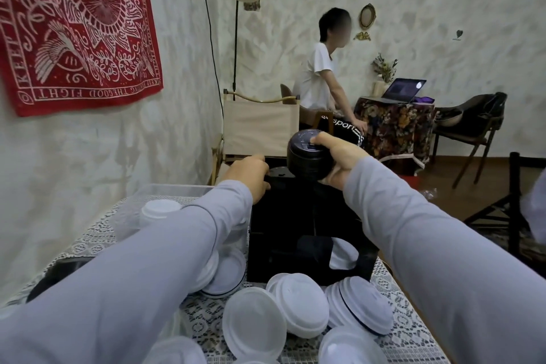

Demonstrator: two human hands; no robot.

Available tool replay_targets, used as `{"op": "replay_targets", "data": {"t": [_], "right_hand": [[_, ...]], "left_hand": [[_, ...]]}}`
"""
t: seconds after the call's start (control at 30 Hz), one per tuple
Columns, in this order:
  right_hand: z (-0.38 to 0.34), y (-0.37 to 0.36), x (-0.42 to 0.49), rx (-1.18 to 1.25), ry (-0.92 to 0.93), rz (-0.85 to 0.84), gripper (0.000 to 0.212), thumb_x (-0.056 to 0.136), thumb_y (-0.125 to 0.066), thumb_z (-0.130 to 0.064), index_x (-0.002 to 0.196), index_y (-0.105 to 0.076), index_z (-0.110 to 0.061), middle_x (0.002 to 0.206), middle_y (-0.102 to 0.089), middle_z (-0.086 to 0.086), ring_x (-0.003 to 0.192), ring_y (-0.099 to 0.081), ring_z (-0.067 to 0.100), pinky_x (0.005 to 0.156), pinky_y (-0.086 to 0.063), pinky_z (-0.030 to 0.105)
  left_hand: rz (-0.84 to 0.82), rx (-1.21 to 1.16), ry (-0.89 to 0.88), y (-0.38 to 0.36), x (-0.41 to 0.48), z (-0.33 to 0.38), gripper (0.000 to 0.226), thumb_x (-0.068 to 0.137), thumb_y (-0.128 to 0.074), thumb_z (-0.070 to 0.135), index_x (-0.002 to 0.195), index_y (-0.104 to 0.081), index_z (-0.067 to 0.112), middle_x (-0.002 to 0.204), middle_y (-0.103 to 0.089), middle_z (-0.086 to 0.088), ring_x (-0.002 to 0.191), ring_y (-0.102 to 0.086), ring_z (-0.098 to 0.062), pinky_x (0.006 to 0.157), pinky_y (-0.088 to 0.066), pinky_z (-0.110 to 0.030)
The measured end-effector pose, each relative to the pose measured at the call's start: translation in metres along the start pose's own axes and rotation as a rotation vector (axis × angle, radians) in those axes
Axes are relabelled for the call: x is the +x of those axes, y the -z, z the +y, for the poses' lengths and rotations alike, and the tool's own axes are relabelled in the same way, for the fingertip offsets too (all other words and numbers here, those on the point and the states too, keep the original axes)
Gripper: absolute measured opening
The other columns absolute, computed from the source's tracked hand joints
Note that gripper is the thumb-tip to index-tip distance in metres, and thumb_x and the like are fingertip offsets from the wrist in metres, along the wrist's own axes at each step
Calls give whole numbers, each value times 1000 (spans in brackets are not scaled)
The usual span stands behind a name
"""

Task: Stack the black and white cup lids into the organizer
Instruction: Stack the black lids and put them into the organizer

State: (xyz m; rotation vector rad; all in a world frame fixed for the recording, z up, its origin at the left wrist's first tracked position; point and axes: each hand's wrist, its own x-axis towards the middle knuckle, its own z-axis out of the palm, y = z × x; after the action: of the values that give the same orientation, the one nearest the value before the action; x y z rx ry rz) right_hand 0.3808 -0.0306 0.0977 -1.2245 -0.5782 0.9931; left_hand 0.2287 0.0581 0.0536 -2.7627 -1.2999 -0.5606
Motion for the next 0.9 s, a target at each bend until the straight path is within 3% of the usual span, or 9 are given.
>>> {"op": "replay_targets", "data": {"t": [0.23,0.43,0.53,0.6,0.73,0.9], "right_hand": [[-2,-25,8,8,44,-6,57,65,-76,-12,119,-57,-7,106,-67,20,88,-68,37,61,-55,48],[-10,-23,-4,24,84,-13,49,70,-73,-11,117,-59,-4,105,-68,20,88,-69,36,67,-56,50],[-11,-19,-16,44,93,-21,52,71,-74,-11,120,-58,-4,106,-68,20,88,-69,36,64,-56,49],[-12,-16,-25,60,107,-35,44,75,-73,-10,116,-60,-3,105,-69,19,88,-69,33,64,-57,45],[-11,-11,-44,68,122,-79,34,79,-71,-11,111,-64,-2,105,-69,18,93,-69,32,72,-57,45],[-9,-17,-67,1,166,-51,19,83,-67,-10,101,-66,-5,98,-70,14,87,-68,27,75,-56,41]], "left_hand": [[96,-9,-28,4,-15,2,20,90,-56,20,105,-64,8,115,-50,-4,98,-55,-33,75,-40,-33],[260,49,-39,11,-37,11,17,91,-53,19,91,-60,4,108,-49,-4,87,-57,-34,62,-36,-34],[431,41,-189,13,-48,13,11,73,-71,8,70,-61,3,86,-56,-8,70,-58,-33,49,-35,-29],[524,119,-289,15,-55,12,23,52,-81,5,58,-58,7,69,-56,-4,59,-55,-26,44,-30,-20],[624,229,-372,14,-68,11,22,54,-78,9,65,-59,10,67,-56,-5,60,-53,-26,49,-40,-29],[723,239,-414,8,-82,13,20,60,-71,-1,71,-58,9,68,-52,-8,58,-50,-26,43,-37,-29]]}}
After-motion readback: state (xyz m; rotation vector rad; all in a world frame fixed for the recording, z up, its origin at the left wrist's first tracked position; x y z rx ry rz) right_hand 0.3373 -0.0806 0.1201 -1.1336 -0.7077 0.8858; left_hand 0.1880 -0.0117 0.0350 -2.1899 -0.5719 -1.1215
